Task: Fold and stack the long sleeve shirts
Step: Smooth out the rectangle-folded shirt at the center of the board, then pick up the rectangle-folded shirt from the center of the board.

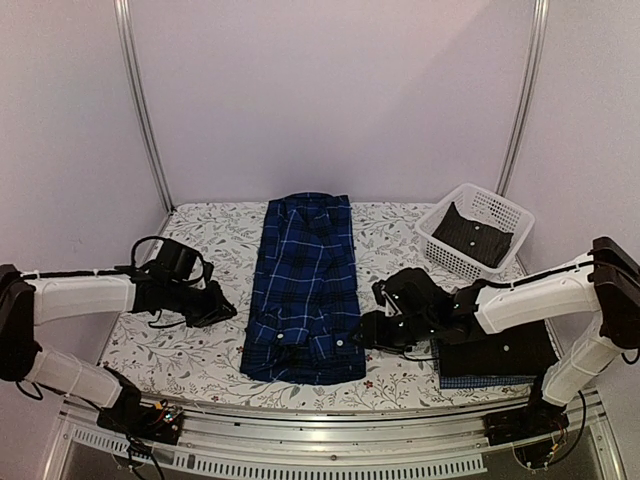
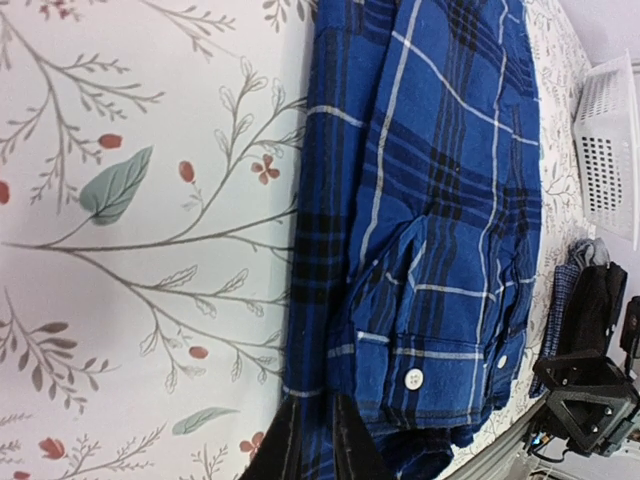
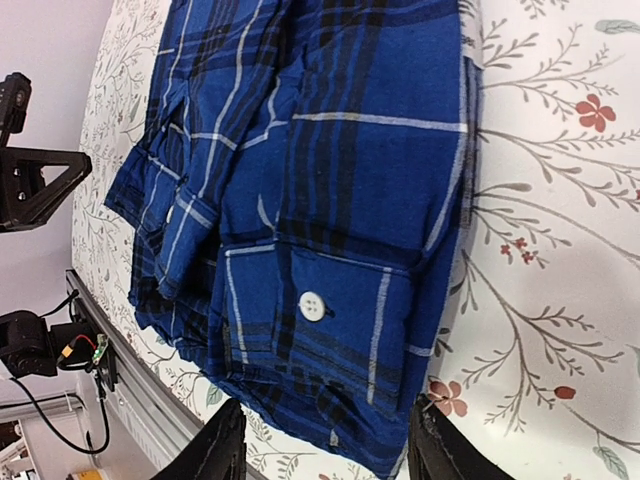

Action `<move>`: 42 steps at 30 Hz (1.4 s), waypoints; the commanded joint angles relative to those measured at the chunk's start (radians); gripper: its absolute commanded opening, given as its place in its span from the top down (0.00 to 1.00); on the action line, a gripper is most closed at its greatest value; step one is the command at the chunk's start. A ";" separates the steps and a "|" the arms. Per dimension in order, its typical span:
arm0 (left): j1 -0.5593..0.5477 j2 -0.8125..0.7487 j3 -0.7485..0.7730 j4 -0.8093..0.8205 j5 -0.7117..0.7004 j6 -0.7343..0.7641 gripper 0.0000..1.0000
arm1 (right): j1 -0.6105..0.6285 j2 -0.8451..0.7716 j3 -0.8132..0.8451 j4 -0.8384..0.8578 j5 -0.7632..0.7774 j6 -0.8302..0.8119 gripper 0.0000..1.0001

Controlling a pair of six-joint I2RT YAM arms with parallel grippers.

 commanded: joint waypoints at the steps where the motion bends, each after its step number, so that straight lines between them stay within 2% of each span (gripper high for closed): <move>1: 0.006 0.105 0.069 0.046 0.060 0.080 0.89 | -0.033 -0.006 -0.053 0.046 -0.028 -0.001 0.47; 7: -0.041 0.156 0.081 0.099 0.098 0.060 0.89 | -0.057 0.009 -0.074 0.070 -0.038 -0.010 0.47; 18: -0.155 0.262 0.065 0.165 0.080 0.003 0.91 | -0.079 0.050 -0.070 0.098 -0.063 -0.025 0.47; 29: -0.169 0.339 0.047 0.159 0.058 -0.008 0.91 | -0.081 0.110 -0.042 0.106 -0.075 -0.044 0.47; 33: -0.171 0.311 0.069 0.117 0.047 0.004 0.90 | -0.080 0.125 -0.036 0.109 -0.080 -0.050 0.47; 42: -0.165 0.117 0.099 -0.046 -0.014 0.036 0.81 | -0.080 0.129 -0.035 0.111 -0.085 -0.057 0.47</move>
